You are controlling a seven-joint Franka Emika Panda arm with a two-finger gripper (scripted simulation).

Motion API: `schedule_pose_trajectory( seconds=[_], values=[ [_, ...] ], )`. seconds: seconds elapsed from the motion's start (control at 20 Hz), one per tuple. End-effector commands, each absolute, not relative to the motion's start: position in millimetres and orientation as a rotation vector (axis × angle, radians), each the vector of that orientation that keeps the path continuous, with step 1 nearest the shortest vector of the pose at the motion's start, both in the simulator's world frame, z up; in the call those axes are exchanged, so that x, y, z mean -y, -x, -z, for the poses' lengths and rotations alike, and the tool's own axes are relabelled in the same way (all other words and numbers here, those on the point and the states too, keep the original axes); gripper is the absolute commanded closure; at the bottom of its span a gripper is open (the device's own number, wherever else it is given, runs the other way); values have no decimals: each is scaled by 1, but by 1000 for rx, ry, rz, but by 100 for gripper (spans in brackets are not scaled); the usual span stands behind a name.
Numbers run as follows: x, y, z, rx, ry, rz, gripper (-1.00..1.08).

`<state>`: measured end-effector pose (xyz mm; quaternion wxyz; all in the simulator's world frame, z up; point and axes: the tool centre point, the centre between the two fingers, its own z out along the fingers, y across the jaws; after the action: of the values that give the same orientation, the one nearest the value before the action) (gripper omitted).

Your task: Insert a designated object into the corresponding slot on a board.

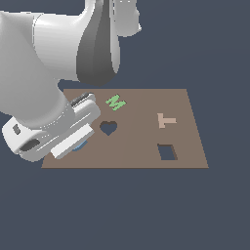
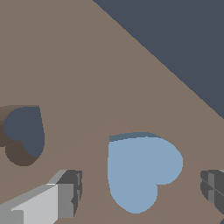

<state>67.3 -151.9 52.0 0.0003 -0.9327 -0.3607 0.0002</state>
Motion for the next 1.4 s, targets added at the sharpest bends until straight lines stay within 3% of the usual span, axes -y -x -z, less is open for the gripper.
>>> schedule_pose_trajectory(
  seconds=[0.0,0.8,0.85,1.35],
  values=[
    [154,-70,-50,1154,2922,0,-92],
    [153,-71,-30,1159,2920,0,-92],
    [153,-71,-30,1159,2920,0,108],
    [154,-71,-30,1159,2921,1,108]
  ],
)
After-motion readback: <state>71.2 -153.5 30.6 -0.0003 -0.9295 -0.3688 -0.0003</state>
